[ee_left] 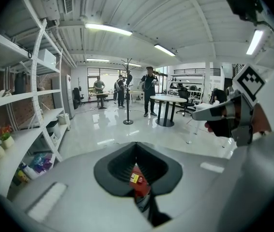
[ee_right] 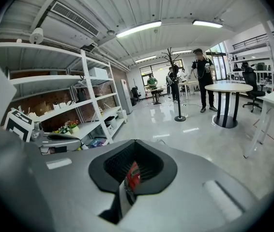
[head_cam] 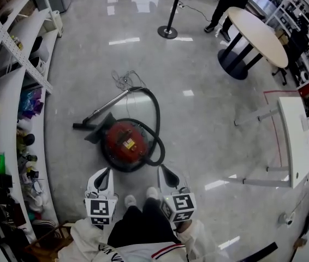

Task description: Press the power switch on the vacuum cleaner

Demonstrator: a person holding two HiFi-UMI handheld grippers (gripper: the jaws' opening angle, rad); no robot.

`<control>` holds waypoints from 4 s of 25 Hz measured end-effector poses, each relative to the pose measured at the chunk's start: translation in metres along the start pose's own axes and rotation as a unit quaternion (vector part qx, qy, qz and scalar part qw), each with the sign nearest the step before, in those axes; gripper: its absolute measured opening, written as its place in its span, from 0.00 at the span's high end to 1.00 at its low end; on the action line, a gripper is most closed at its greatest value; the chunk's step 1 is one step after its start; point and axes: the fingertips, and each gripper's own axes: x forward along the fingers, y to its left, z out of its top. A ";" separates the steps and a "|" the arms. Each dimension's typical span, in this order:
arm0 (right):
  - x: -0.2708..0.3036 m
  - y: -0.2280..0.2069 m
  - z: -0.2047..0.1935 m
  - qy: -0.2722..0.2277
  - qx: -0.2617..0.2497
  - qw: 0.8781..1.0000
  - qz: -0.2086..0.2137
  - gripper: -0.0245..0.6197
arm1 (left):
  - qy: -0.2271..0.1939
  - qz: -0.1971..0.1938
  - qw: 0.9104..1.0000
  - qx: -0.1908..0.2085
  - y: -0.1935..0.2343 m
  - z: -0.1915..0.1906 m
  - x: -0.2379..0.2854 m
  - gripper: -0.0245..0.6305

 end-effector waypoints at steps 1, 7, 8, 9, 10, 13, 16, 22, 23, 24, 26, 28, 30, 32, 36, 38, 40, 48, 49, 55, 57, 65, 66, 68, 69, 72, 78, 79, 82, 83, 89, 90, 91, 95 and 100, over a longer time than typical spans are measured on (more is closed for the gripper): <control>0.002 -0.001 -0.003 0.002 0.002 1.000 0.000 0.96 | 0.003 -0.001 1.000 0.000 -0.001 -0.003 0.003 0.96; 0.008 -0.010 -0.018 0.012 0.012 1.000 -0.003 0.96 | 0.019 -0.008 1.000 -0.003 -0.009 -0.020 0.018 0.96; 0.010 -0.012 -0.020 0.013 0.014 1.000 -0.004 0.96 | 0.021 -0.010 1.000 -0.003 -0.011 -0.023 0.021 0.96; 0.011 -0.014 -0.023 0.013 0.016 1.000 -0.005 0.96 | 0.023 -0.011 1.000 -0.002 -0.013 -0.025 0.023 0.96; 0.011 -0.016 -0.025 0.015 0.018 1.000 -0.007 0.96 | 0.026 -0.013 1.000 -0.001 -0.015 -0.027 0.026 0.96; 0.015 -0.022 -0.033 0.018 0.021 1.000 -0.011 0.96 | 0.030 -0.015 0.999 0.000 -0.018 -0.034 0.032 0.96; 0.020 -0.027 -0.038 0.018 0.027 0.999 -0.014 0.96 | 0.032 -0.016 0.999 -0.001 -0.019 -0.038 0.040 0.96; 0.028 -0.030 -0.053 0.027 0.036 0.999 -0.015 0.96 | 0.045 -0.019 0.999 -0.001 -0.020 -0.054 0.052 0.96; 0.030 -0.031 -0.057 0.028 0.037 0.999 -0.015 0.96 | 0.047 -0.020 0.999 0.000 -0.020 -0.057 0.054 0.96; 0.032 -0.032 -0.060 0.031 0.037 0.999 -0.016 0.96 | 0.049 -0.021 0.999 0.000 -0.020 -0.060 0.057 0.96; 0.035 -0.034 -0.066 0.035 0.039 0.999 -0.016 0.96 | 0.052 -0.021 0.998 0.001 -0.021 -0.065 0.061 0.96; 0.038 -0.035 -0.070 0.037 0.041 0.998 -0.016 0.96 | 0.055 -0.023 0.998 0.002 -0.022 -0.071 0.065 0.96; 0.040 -0.035 -0.074 0.037 0.041 0.998 -0.017 0.96 | 0.058 -0.025 0.998 0.002 -0.022 -0.076 0.068 0.96; 0.043 -0.036 -0.078 0.037 0.041 0.998 -0.018 0.96 | 0.059 -0.024 0.998 0.002 -0.021 -0.082 0.072 0.96; 0.047 -0.040 -0.088 0.039 0.045 0.998 -0.017 0.96 | 0.066 -0.021 0.998 -0.003 -0.022 -0.095 0.079 0.96; 0.050 -0.044 -0.093 0.041 0.046 0.998 -0.019 0.96 | 0.069 -0.020 0.997 -0.006 -0.023 -0.101 0.083 0.96; 0.053 -0.049 -0.099 0.042 0.049 0.998 -0.022 0.96 | 0.073 -0.020 0.997 -0.007 -0.023 -0.109 0.089 0.96; 0.069 -0.062 -0.114 0.049 0.056 0.997 -0.019 0.96 | 0.097 -0.027 0.995 -0.007 -0.027 -0.133 0.127 0.96; 0.070 -0.062 -0.116 0.049 0.057 0.997 -0.017 0.96 | 0.100 -0.028 0.995 -0.004 -0.028 -0.137 0.132 0.96; 0.073 -0.066 -0.123 0.051 0.065 0.996 -0.016 0.96 | 0.133 -0.033 0.990 0.024 -0.028 -0.168 0.165 0.96; 0.074 -0.067 -0.123 0.053 0.064 0.996 -0.013 0.96 | 0.144 -0.035 0.989 0.029 -0.028 -0.179 0.178 0.96; 0.075 -0.071 -0.118 0.053 0.061 0.997 -0.012 0.96 | 0.182 -0.049 0.981 0.036 -0.035 -0.220 0.221 0.96; 0.075 -0.071 -0.117 0.052 0.061 0.997 -0.012 0.96 | 0.188 -0.049 0.980 0.038 -0.035 -0.224 0.226 0.96; 0.074 -0.072 -0.117 0.054 0.063 0.996 -0.014 0.96 | 0.196 -0.050 0.978 0.039 -0.035 -0.230 0.233 0.96; 0.074 -0.073 -0.116 0.057 0.063 0.996 -0.016 0.96 | 0.200 -0.050 0.978 0.041 -0.034 -0.233 0.237 0.96; 0.073 -0.075 -0.118 0.063 0.065 0.996 -0.018 0.96 | 0.215 -0.051 0.974 0.051 -0.033 -0.245 0.246 0.96; 0.072 -0.077 -0.121 0.067 0.063 0.996 -0.018 0.96 | 0.243 -0.051 0.966 0.064 -0.030 -0.268 0.260 0.96; 0.072 -0.076 -0.121 0.067 0.063 0.996 -0.017 0.96 | 0.247 -0.051 0.965 0.065 -0.030 -0.272 0.262 0.96; 0.073 -0.075 -0.120 0.066 0.058 0.996 -0.011 0.96 | 0.255 -0.050 0.964 0.065 -0.028 -0.279 0.265 0.96; 0.073 -0.075 -0.119 0.069 0.060 0.996 -0.014 0.96 | 0.255 -0.049 0.963 0.065 -0.028 -0.279 0.266 0.96; 0.072 -0.079 -0.124 0.070 0.065 0.995 -0.015 0.96 | 0.267 -0.046 0.960 0.069 -0.025 -0.285 0.271 0.96; 0.072 -0.080 -0.124 0.070 0.066 0.995 -0.016 0.96 | 0.269 -0.048 0.959 0.070 -0.026 -0.286 0.271 0.96; 0.072 -0.080 -0.125 0.071 0.067 0.995 -0.017 0.96 | 0.270 -0.051 0.959 0.072 -0.027 -0.287 0.271 0.96; 0.073 -0.078 -0.127 0.076 0.066 0.995 -0.012 0.96 | 0.278 -0.057 0.956 0.072 -0.028 -0.293 0.270 0.96; 0.072 -0.078 -0.130 0.078 0.068 0.995 -0.012 0.96 | 0.276 -0.060 0.956 0.082 -0.029 -0.292 0.269 0.96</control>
